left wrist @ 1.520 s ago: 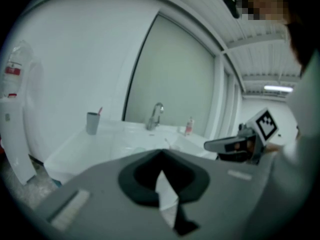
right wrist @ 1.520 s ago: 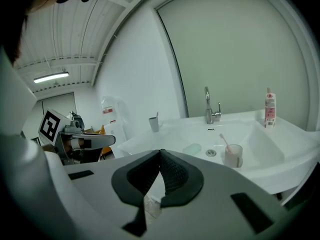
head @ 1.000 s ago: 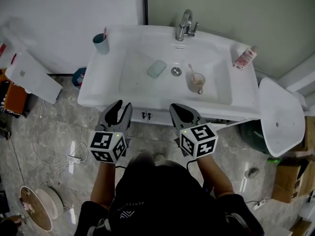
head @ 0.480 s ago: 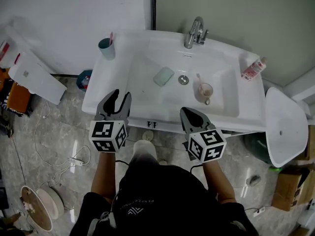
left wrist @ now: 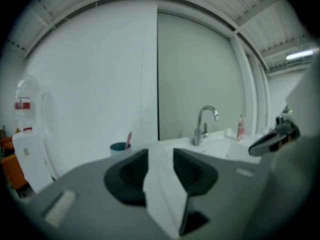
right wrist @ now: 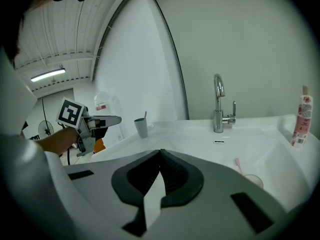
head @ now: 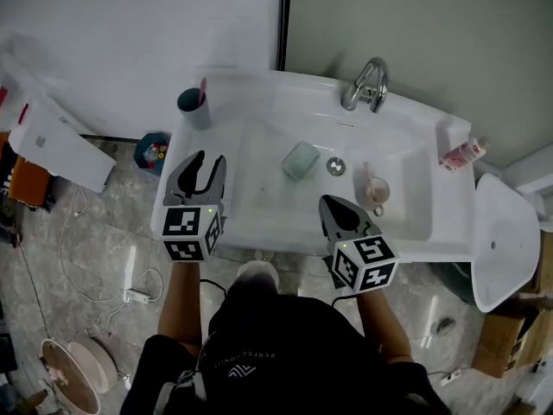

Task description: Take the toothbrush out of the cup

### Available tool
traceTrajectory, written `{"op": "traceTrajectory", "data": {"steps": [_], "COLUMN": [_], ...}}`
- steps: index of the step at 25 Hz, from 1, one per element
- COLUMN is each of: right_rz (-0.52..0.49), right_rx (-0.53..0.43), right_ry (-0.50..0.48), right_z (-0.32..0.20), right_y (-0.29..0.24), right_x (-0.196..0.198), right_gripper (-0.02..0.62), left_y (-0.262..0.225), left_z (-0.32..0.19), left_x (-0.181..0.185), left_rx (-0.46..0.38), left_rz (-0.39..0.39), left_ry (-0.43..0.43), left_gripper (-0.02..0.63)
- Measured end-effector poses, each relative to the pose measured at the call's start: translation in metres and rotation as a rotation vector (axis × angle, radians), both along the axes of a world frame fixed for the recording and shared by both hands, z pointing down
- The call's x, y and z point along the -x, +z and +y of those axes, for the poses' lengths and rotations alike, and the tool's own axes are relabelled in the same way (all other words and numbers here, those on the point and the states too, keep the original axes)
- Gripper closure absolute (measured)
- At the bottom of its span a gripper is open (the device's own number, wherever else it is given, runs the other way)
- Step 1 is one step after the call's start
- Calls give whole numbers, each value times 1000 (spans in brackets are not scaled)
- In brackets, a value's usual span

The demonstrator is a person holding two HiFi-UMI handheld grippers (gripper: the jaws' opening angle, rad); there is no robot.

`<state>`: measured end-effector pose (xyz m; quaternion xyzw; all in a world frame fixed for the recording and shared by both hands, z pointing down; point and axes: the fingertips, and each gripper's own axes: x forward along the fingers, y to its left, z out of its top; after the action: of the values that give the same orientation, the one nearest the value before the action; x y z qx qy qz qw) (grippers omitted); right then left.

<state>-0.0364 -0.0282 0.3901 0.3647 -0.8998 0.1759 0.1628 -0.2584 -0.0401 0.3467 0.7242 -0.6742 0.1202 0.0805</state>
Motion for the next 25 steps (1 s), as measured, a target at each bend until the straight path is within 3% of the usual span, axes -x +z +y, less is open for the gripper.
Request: {"op": "traceTrajectory", "data": {"steps": [15,25], "right_rz": [46,80], "right_rx": [77,124], "right_ry": [3,12], "right_z": [-72,-95], "right_y": [21,38], "right_x": [62,77], "right_gripper": [595,595], "left_y": [-6,14], "left_z": [-112,-155], "left_x": [71,93], "left_rx": [8,93], "left_rz": [-145,-236], "left_ry": [-16,-26], "left_gripper": [457,459]}}
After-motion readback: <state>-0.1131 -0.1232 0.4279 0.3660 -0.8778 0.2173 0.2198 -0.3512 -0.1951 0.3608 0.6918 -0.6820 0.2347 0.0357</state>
